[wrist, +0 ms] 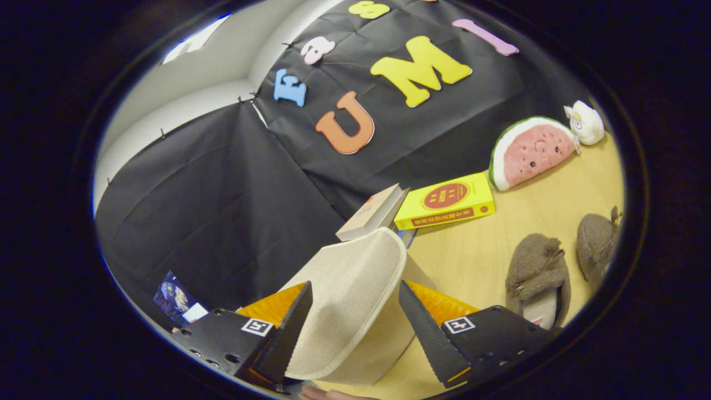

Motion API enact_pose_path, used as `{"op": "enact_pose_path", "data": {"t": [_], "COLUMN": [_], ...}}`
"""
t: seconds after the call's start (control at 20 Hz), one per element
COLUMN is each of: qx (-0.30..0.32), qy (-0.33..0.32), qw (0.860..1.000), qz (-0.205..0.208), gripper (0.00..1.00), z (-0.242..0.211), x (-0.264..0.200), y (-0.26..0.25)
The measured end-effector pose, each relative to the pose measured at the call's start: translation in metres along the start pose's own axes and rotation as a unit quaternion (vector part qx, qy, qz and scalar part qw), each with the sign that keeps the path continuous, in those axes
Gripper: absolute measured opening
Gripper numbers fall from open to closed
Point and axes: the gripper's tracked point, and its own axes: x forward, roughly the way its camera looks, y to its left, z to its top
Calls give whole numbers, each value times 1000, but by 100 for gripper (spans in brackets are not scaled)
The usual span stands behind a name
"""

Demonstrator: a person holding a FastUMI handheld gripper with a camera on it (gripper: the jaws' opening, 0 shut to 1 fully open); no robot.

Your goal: Open the storage box then place both shoes into the box .Put the left shoe in first, then the right shoe, with the right side of both shoes facing outward in a uniform manner.

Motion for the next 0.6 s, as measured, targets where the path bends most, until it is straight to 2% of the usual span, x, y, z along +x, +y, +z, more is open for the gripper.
{"op": "enact_pose_path", "data": {"t": [0.25,0.4,0.45,0.5,0.6], "qx": [78,173,185,181,177], "qy": [61,100,105,108,119], "qw": [993,973,970,971,972], "qz": [57,113,121,109,101], "gripper": [95,95,93,92,79], "z": [-17,-21,-21,-23,-25], "x": [18,20,20,23,25], "y": [-5,11,13,9,5]}}
